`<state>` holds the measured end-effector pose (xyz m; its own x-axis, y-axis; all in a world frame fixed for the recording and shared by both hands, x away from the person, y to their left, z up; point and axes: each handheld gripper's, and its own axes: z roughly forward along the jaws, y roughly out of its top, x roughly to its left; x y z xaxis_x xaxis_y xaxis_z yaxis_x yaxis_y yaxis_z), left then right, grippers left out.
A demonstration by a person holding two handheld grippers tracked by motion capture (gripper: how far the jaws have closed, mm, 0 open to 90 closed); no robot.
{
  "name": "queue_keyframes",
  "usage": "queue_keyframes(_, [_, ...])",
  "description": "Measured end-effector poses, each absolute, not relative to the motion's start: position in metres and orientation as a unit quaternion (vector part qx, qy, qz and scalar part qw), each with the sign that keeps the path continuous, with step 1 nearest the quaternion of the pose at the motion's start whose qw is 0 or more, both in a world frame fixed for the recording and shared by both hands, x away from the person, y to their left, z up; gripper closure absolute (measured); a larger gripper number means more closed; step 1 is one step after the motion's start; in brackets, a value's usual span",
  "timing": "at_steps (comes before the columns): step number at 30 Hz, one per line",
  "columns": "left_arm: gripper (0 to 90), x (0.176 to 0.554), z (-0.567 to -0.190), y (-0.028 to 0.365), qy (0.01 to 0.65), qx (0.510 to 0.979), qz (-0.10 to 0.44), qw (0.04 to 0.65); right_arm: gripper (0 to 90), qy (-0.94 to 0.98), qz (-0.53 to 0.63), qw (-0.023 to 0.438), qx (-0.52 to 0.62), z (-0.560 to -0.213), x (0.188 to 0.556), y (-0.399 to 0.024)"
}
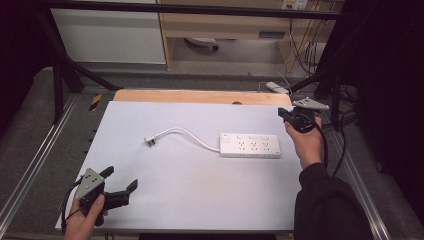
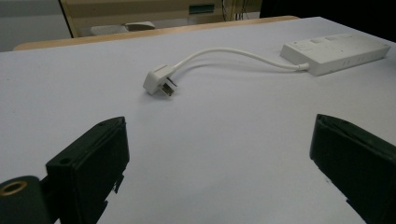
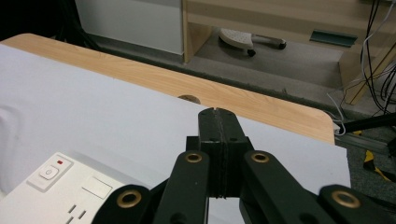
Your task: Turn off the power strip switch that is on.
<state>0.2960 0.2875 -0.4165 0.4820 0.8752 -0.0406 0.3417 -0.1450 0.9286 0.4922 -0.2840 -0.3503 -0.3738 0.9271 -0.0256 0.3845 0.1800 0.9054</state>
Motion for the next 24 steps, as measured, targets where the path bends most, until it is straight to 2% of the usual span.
queue_keyframes(24, [4.5,0.296,-0.416,0.288,0.430,0.706,0.272,0.492,90.0,0.713,0.418,0.294,0.480,-0.368,0.504,-0.280])
